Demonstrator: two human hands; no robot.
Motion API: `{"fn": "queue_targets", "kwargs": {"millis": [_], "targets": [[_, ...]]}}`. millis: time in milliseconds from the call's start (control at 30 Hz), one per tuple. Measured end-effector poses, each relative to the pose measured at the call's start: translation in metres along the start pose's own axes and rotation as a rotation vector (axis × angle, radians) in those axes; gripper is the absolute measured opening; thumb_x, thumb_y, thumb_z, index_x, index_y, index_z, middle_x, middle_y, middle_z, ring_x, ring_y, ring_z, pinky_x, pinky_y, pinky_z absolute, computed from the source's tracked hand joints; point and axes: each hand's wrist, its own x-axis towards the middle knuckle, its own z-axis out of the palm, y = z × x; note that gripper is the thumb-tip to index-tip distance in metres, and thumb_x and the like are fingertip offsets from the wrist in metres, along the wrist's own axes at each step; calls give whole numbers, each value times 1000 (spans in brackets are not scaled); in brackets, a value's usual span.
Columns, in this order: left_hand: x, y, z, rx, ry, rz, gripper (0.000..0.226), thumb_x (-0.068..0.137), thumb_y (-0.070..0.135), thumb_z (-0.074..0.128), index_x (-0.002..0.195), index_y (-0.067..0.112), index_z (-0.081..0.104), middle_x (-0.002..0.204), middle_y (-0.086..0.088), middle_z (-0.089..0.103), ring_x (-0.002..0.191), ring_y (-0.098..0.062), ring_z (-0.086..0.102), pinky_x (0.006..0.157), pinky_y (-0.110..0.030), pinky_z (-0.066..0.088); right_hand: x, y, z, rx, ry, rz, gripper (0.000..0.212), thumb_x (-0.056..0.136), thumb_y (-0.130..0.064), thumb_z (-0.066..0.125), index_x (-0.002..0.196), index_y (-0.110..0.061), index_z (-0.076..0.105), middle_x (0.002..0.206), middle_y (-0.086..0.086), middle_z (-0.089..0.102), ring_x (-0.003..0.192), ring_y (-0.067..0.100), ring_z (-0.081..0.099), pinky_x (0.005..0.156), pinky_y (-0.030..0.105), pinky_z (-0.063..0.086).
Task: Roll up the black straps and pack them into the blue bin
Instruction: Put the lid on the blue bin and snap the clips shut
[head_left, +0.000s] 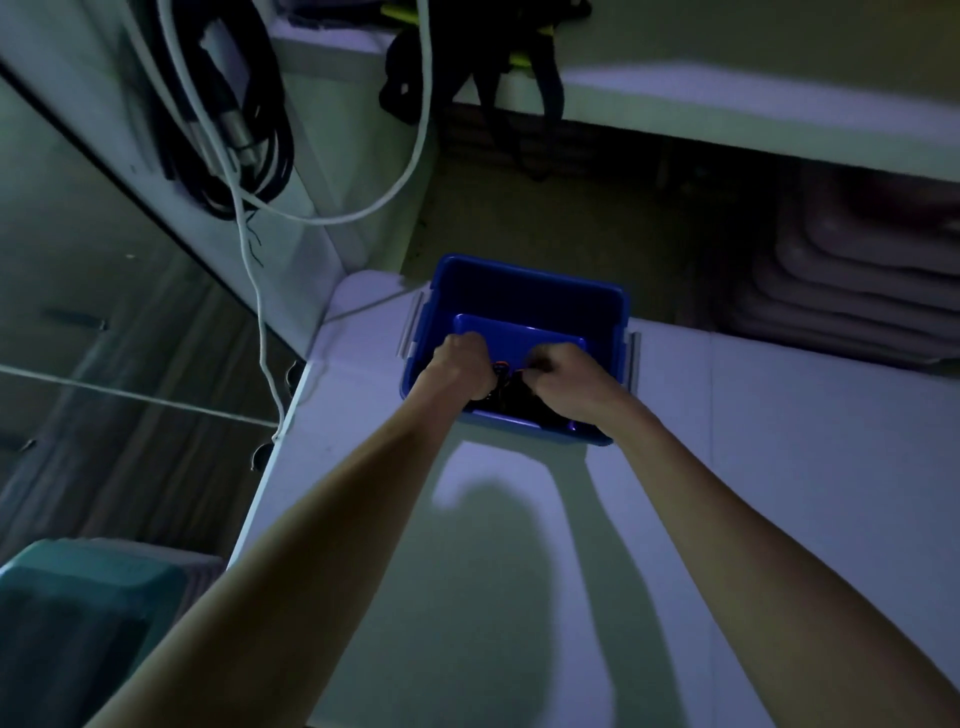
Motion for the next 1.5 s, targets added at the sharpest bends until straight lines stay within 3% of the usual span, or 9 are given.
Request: {"fn": "queue_targets", "kwargs": {"millis": [100, 233, 433, 633, 833, 1000, 1200, 1367, 1500], "targets": [[-25, 26, -22, -13, 88, 81, 38, 91, 23, 64, 123, 4, 55, 127, -18, 59, 113, -35, 62, 81, -38, 49, -30, -1, -34, 66, 112, -92, 29, 92, -13, 52, 117, -14, 65, 115, 4, 69, 109, 19, 63, 98, 34, 50], [-70, 86, -63, -18, 251, 243, 29, 91, 38, 61, 100, 10, 59, 110, -13, 64, 91, -31, 61, 72, -38, 47, -85, -3, -103, 155, 289, -228, 14, 90, -20, 56, 95, -28, 65, 103, 2, 72, 95, 24, 69, 85, 41, 56], [-167, 225, -133, -69, 675, 553, 35, 85, 46, 56, 105, 18, 67, 102, -3, 67, 89, -28, 66, 78, -38, 55, -207, -18, -252, 69, 616, -521, 11, 95, -16, 60, 100, -17, 69, 90, -5, 71, 77, 11, 68, 70, 28, 53], [-282, 369, -207, -163, 1185, 940, 22, 90, 39, 54, 97, 20, 62, 97, 3, 62, 87, -16, 58, 65, -34, 50, -340, -28, -417, -133, 1020, -823, 13, 93, -11, 61, 102, -14, 70, 98, -3, 72, 89, 12, 67, 78, 26, 53], [-340, 471, -269, -97, 1555, 1091, 36, 90, 31, 59, 120, 11, 54, 116, -6, 51, 109, -22, 49, 93, -34, 49, -415, -33, -561, -524, 1422, -873, 33, 89, -17, 64, 120, -16, 57, 114, -1, 50, 112, 13, 44, 93, 16, 32], [-345, 526, -306, 65, 1494, 950, 44, 91, 37, 55, 126, 10, 48, 125, -11, 47, 114, -28, 47, 101, -42, 44, -430, -45, -635, -879, 1517, -669, 52, 85, -24, 63, 132, -11, 46, 128, 9, 45, 121, 26, 41, 99, 43, 42], [-337, 568, -322, 168, 1315, 762, 58, 99, 49, 40, 141, 11, 42, 144, -14, 46, 135, -30, 40, 117, -46, 30, -409, -40, -689, -958, 1333, -312, 56, 86, -32, 59, 136, -15, 42, 133, 11, 48, 123, 28, 42, 98, 44, 40], [-324, 572, -319, 103, 1299, 830, 50, 102, 25, 42, 151, 12, 35, 152, -12, 42, 144, -28, 31, 123, -41, 19, -393, -33, -712, -1047, 1460, -415, 44, 91, -29, 58, 133, -16, 52, 119, 9, 51, 112, 27, 44, 92, 42, 42], [-321, 569, -324, 120, 1264, 828, 70, 91, 8, 55, 155, 15, 27, 157, -11, 34, 147, -31, 23, 124, -40, 15, -389, -34, -724, -1026, 1460, -454, 49, 91, -20, 59, 139, -16, 48, 118, 11, 48, 112, 28, 39, 82, 41, 46]]}}
